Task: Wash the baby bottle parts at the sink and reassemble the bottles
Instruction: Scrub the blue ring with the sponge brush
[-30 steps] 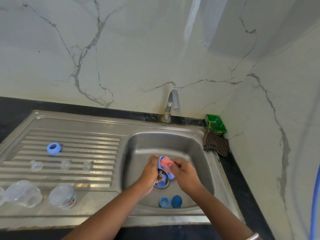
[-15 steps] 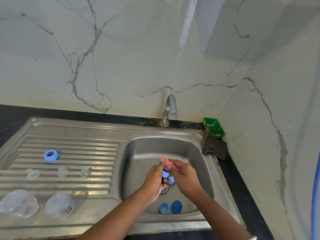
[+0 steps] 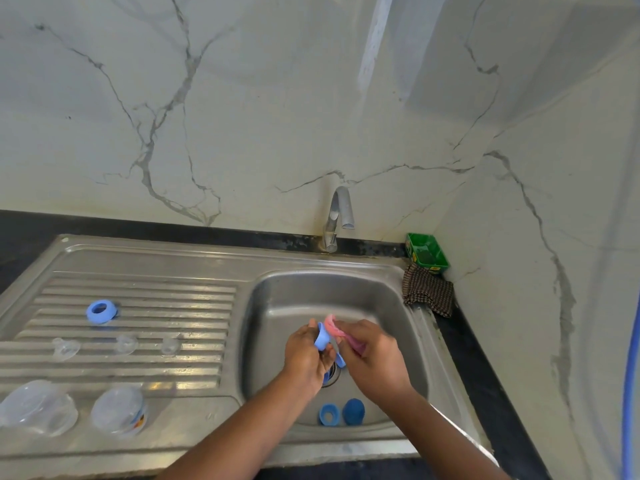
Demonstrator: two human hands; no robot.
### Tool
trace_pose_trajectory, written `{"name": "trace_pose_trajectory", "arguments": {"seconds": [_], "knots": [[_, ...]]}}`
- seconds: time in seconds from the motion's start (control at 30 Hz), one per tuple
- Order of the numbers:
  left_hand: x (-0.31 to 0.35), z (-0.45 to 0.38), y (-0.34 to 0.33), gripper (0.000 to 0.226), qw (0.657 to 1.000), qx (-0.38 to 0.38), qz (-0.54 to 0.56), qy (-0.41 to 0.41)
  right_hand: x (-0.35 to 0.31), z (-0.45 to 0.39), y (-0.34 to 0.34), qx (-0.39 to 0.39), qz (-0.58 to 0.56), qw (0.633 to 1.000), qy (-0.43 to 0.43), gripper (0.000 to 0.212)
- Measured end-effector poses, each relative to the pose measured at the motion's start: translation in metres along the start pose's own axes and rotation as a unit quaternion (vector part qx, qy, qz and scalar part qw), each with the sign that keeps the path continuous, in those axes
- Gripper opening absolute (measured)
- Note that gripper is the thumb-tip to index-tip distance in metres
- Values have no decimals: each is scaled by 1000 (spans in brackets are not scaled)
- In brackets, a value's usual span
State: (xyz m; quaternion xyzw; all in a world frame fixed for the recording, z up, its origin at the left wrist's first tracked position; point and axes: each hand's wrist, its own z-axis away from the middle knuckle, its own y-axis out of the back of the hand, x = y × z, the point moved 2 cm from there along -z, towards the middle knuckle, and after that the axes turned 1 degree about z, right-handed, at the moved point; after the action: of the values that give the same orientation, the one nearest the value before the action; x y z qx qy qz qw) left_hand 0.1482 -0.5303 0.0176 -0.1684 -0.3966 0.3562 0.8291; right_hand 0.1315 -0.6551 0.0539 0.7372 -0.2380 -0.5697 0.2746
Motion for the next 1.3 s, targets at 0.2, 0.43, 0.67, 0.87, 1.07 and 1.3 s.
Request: {"name": "trace_pose_trajectory", "arguments": {"seconds": [0.2,0.43,0.67,0.87,1.07,1.3], "knots": [[-4,-3,0,28,998,9,-66,14,-6,7,-3,-17,109,993,42,43],[-11,5,-4,20,974,-19,-206,-95,-2,-5,-4,-21,-82,992,-90,30],[-1,13,0,20,942,-124,-283,-127,-3,-15,2,11,-210,972,-106,22],[-4,10,6,34,953,-97,-259,-125,-6,-2,2,-29,-55,998,-15,37],[-3,5,8,35,961,-106,-234,-106,-4,3,7,-16,-12,999,31,46],[0,10,-4,53,978,-99,-176,51,-1,0,1,-16,-101,995,-2,44]]}}
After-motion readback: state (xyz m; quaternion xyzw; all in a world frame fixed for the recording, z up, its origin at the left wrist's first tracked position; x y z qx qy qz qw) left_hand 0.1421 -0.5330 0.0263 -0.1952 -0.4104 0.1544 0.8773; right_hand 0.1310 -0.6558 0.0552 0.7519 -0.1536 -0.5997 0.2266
